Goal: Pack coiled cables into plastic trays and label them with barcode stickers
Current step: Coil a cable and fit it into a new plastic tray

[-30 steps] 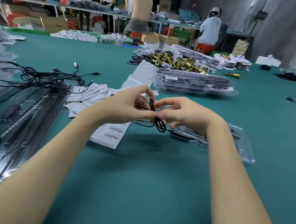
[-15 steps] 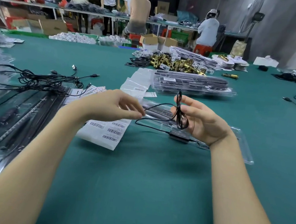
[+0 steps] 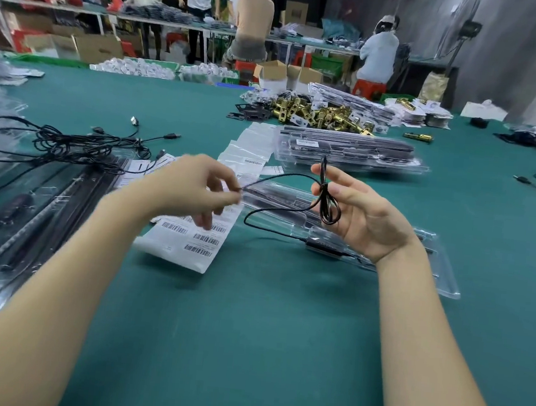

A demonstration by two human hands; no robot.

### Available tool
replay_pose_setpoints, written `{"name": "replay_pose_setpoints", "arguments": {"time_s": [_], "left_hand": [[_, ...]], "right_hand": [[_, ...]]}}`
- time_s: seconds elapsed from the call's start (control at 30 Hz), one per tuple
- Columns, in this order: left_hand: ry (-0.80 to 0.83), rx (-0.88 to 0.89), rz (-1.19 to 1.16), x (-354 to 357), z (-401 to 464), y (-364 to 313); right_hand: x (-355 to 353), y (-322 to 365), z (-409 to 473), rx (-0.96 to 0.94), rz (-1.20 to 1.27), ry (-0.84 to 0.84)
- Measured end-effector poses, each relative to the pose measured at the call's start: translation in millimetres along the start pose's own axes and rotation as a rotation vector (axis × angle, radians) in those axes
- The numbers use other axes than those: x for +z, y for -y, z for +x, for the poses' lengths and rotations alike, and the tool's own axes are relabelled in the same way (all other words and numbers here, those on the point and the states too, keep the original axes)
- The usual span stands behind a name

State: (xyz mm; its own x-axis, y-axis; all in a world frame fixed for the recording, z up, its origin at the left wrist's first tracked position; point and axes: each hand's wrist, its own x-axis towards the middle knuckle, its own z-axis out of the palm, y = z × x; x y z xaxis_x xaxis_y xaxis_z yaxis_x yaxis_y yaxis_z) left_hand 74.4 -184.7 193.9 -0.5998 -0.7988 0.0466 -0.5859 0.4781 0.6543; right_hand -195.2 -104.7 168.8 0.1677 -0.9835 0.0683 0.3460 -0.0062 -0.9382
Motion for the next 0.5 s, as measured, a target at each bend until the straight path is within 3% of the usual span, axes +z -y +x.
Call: {"name": "replay_pose_setpoints", "arguments": {"time_s": [0.13,0.2,0.27,0.37,0.5], "left_hand": [[-0.43,0.157,0.084,-18.2,4.0,-4.7],[-0.53,0.274,0.032,-5.9,9.1,-16.6],[-0.43,0.34,-0.025,14.5,13.1,-27.3],[-0.127,0.337,0.04,43.7,14.8,-32.4],[-0.078,0.226,-0.154,58.7,13.9,-30.6]], "right_hand": [[-2.2,-2.2,1.4,0.088,-0.039,0.012],[-1.1,-2.8,1.2,0.11,-0.09,0.063],[1.0,-4.5,1.8,0.118,-0.127,0.092],[1.3,-7.7,3.0,0.134,-0.153,0.072],[2.8,-8.7,3.4,0.134,-0.212,0.078]]}}
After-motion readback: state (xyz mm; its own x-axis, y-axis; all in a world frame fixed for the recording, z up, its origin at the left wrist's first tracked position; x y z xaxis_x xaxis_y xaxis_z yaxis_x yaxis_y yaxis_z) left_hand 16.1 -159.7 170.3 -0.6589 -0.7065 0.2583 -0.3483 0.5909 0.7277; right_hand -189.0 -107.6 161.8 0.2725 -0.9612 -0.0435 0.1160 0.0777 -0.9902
